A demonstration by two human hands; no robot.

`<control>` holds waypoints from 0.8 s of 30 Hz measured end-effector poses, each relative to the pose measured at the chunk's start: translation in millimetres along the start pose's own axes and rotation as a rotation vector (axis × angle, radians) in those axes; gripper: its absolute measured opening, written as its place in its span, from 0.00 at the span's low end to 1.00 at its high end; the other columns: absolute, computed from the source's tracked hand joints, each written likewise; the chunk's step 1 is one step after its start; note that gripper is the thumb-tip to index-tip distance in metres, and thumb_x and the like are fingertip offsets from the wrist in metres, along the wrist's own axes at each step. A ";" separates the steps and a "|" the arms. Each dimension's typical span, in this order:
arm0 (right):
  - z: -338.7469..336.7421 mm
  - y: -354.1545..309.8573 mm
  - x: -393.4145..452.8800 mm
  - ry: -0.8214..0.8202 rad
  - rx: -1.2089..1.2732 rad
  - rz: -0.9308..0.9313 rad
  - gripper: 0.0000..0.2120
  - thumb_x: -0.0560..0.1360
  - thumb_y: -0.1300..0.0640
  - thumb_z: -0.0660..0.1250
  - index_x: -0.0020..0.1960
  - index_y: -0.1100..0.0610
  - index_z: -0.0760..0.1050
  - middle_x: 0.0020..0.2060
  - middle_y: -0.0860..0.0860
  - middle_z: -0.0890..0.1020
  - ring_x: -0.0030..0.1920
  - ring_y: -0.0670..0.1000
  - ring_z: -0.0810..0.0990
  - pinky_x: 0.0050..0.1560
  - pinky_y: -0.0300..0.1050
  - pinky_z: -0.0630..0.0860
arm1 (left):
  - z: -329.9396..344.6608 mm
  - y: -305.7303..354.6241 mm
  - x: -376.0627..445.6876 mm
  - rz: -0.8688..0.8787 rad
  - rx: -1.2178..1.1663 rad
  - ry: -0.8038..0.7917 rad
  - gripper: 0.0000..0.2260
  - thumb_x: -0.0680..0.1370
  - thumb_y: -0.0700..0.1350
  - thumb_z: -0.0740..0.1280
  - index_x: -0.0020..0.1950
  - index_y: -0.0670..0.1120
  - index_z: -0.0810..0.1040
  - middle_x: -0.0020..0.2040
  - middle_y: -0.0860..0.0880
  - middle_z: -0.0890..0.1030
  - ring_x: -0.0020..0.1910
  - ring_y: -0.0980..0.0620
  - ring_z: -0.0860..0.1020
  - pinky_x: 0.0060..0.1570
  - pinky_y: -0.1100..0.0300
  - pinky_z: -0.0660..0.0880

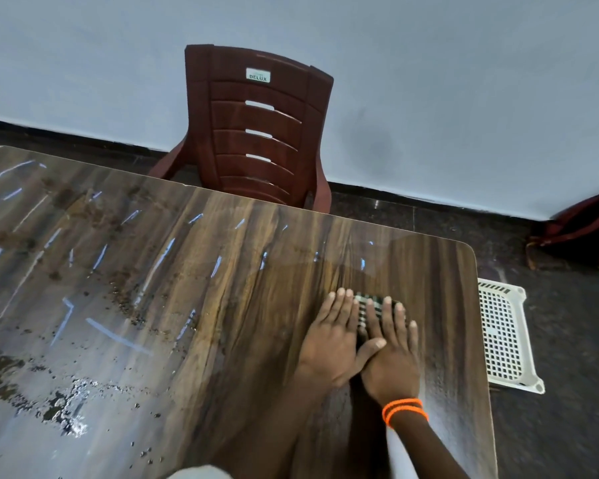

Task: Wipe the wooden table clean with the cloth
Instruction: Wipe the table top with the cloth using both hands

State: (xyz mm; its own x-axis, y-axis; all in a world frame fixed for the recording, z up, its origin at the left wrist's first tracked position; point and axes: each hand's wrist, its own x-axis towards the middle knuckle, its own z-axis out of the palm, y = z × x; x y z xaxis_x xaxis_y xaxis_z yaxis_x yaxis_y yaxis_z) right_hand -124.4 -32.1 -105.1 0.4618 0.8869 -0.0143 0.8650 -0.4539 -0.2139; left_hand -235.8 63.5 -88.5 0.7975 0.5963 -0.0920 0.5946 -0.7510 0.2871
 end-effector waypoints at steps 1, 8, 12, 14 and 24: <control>-1.1 7.0 11.4 0.003 -0.007 0.024 0.31 0.79 0.48 0.51 0.82 0.50 0.57 0.82 0.54 0.56 0.82 0.56 0.52 0.79 0.59 0.50 | -1.6 3.4 13.5 0.003 0.011 -0.014 0.40 0.83 0.68 0.44 0.80 0.35 0.59 0.80 0.35 0.60 0.82 0.41 0.53 0.79 0.44 0.51; -2.1 3.9 92.6 -0.098 -0.006 0.050 0.34 0.76 0.45 0.42 0.83 0.47 0.47 0.82 0.51 0.46 0.82 0.54 0.42 0.80 0.55 0.42 | -24.2 -20.3 73.6 -0.065 0.069 -0.027 0.41 0.80 0.66 0.34 0.81 0.38 0.54 0.82 0.39 0.56 0.82 0.44 0.48 0.80 0.46 0.41; -3.5 -30.9 125.1 -0.177 -0.024 0.002 0.34 0.77 0.46 0.42 0.82 0.46 0.42 0.82 0.51 0.41 0.82 0.55 0.38 0.79 0.54 0.38 | -37.2 -57.5 79.1 -0.122 0.084 -0.017 0.42 0.78 0.66 0.30 0.82 0.40 0.53 0.83 0.41 0.55 0.83 0.46 0.47 0.80 0.47 0.40; -2.9 -53.1 136.6 -0.198 -0.025 -0.044 0.33 0.78 0.46 0.43 0.83 0.46 0.42 0.83 0.52 0.42 0.82 0.55 0.38 0.79 0.54 0.38 | -42.2 -78.7 73.3 -0.162 0.088 -0.003 0.42 0.78 0.66 0.30 0.82 0.40 0.53 0.83 0.41 0.55 0.83 0.46 0.47 0.80 0.47 0.40; 18.1 -137.3 103.2 -0.207 0.045 -0.275 0.29 0.82 0.47 0.46 0.83 0.47 0.48 0.83 0.51 0.49 0.82 0.53 0.42 0.80 0.54 0.41 | -37.9 -136.2 -15.4 -0.325 0.044 0.099 0.42 0.81 0.68 0.34 0.81 0.37 0.58 0.80 0.38 0.60 0.82 0.46 0.51 0.80 0.49 0.46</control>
State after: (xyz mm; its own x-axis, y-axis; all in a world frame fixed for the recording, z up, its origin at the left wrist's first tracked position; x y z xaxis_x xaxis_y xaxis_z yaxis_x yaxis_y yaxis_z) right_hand -199.0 123.3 -94.8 0.1590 0.9762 -0.1473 0.9400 -0.1953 -0.2799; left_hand -332.9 167.4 -90.0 0.5529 0.8296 -0.0785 0.8217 -0.5271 0.2166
